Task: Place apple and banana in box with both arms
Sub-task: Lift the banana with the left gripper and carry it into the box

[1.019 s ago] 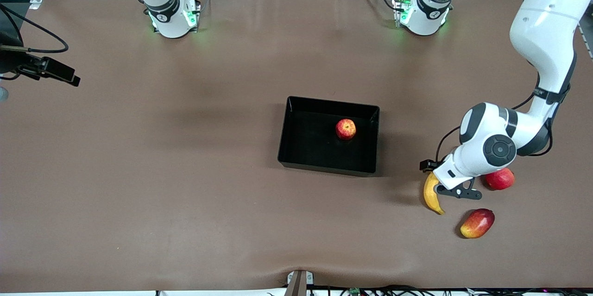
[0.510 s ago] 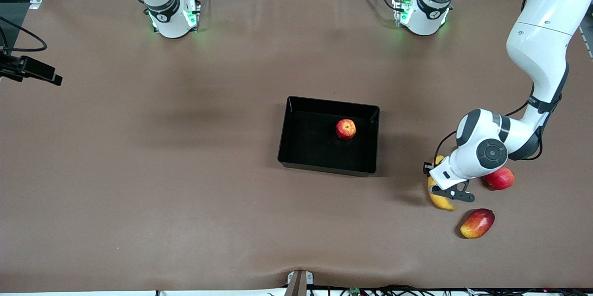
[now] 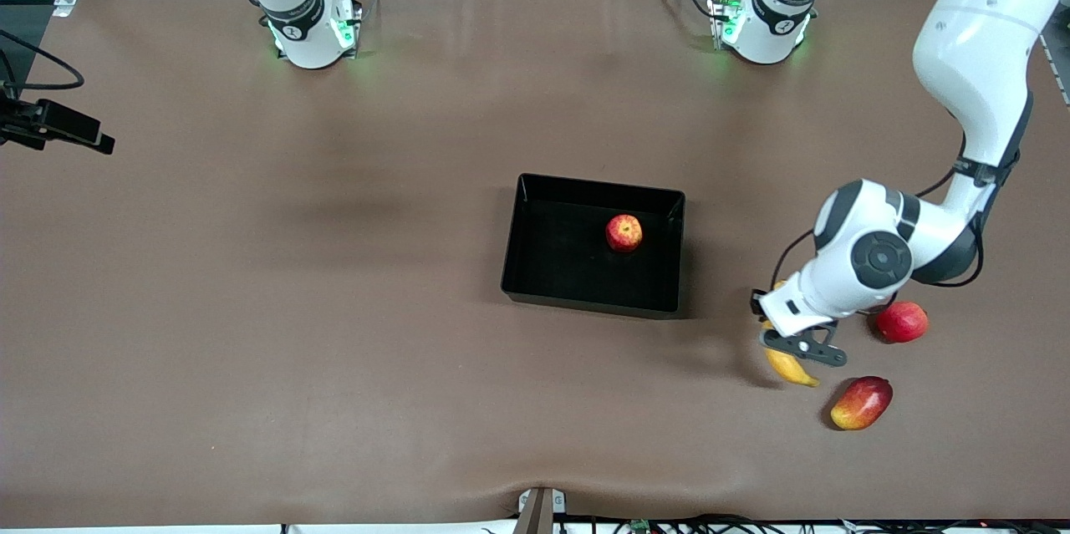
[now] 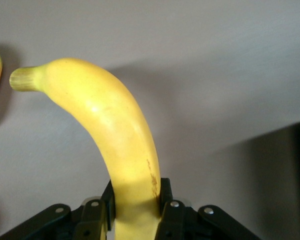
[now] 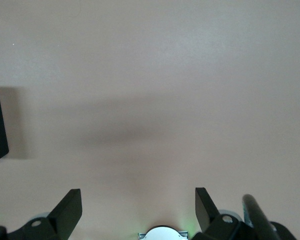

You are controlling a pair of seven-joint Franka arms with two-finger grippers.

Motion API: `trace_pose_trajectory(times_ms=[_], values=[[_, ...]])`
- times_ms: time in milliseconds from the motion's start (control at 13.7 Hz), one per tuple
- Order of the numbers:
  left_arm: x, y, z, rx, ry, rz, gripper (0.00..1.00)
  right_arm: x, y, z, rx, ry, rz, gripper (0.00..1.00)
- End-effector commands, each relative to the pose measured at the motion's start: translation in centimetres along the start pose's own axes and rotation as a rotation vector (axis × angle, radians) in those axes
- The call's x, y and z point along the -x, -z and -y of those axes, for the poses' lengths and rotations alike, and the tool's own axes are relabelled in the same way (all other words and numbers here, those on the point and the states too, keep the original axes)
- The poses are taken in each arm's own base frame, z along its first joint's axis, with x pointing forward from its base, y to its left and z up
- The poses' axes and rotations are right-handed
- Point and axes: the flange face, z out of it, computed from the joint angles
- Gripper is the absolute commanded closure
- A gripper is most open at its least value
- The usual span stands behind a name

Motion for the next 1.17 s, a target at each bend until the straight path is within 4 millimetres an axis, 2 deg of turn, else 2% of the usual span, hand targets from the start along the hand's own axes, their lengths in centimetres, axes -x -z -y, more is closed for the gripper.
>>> trace_pose_trajectory(times_ms=[0,146,291,437,655,947,1092], values=[[-0.5,3.5,-6.2,0.008,-0.087,-0.027,1.00,1.1,1.0,0.9,0.067,0.008,-0.026,0.00],[-1.0,5.6,-11.4,0.011,-0.155,-0.061,1.00,1.4,1.3,0.8,0.067,0.010,-0.037,0.00],[-1.1,7.0,-17.0,0.003,-0.197,-0.065,1.00,1.4,1.4,0.5,0.058,0.015,-0.038,0.00],[-0.8,6.7,-24.6,0.000,-0.285,-0.068,1.00,1.3,1.4,0.5,0.054,0.037,-0.048,0.00],[0.5,5.7,-31.6,-0.016,-0.287,-0.061,1.00,1.1,1.6,0.6,0.055,0.045,-0.065,0.00],[1.8,3.0,-35.8,-0.012,-0.335,-0.030,1.00,1.1,1.5,0.5,0.051,0.043,-0.057,0.00],[1.7,1.1,-36.6,-0.023,-0.344,-0.016,1.00,1.1,1.5,0.7,0.052,0.046,-0.059,0.00]])
